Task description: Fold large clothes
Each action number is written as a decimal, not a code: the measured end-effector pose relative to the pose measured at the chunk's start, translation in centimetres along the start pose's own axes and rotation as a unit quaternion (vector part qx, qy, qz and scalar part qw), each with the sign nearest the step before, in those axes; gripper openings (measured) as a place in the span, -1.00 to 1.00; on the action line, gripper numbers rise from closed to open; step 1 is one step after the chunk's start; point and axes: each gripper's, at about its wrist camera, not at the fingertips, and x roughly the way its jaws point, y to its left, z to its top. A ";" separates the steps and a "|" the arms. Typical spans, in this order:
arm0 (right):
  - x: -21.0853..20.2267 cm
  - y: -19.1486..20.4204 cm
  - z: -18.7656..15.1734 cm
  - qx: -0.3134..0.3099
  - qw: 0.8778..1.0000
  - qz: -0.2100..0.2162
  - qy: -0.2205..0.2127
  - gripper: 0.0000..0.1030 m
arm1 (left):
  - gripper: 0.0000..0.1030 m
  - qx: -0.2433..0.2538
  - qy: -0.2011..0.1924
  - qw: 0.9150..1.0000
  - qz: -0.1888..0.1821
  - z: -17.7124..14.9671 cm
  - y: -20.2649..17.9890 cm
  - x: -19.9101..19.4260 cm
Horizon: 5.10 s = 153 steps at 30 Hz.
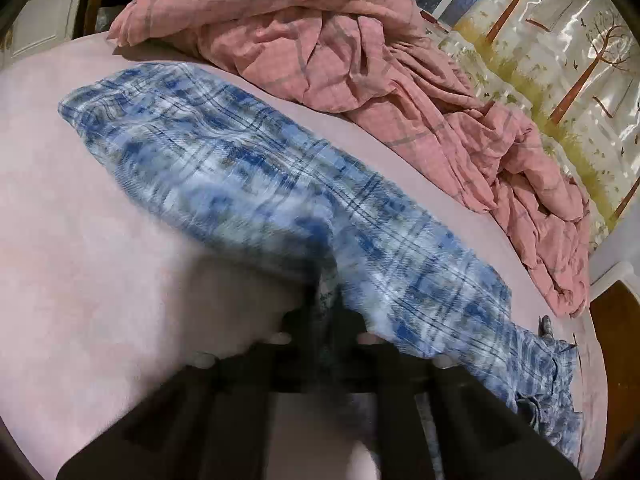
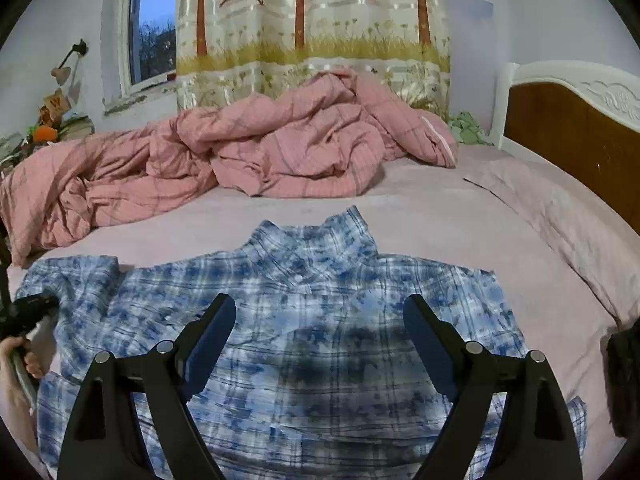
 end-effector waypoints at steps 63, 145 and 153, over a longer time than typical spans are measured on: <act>1.7 -3.9 0.1 0.046 0.998 -0.016 0.029 0.69 | -0.91 0.164 0.051 0.957 -0.233 -2.9 -14.5 -7.9; -17.4 -6.7 -0.5 0.037 0.988 0.006 -0.148 0.71 | 0.99 0.248 -0.180 0.931 -0.196 -10.0 -20.9 -29.8; -26.7 -6.1 -5.5 -0.039 0.985 -0.030 -0.165 1.00 | 0.99 0.318 -0.172 0.916 -0.172 -15.6 -21.4 -36.1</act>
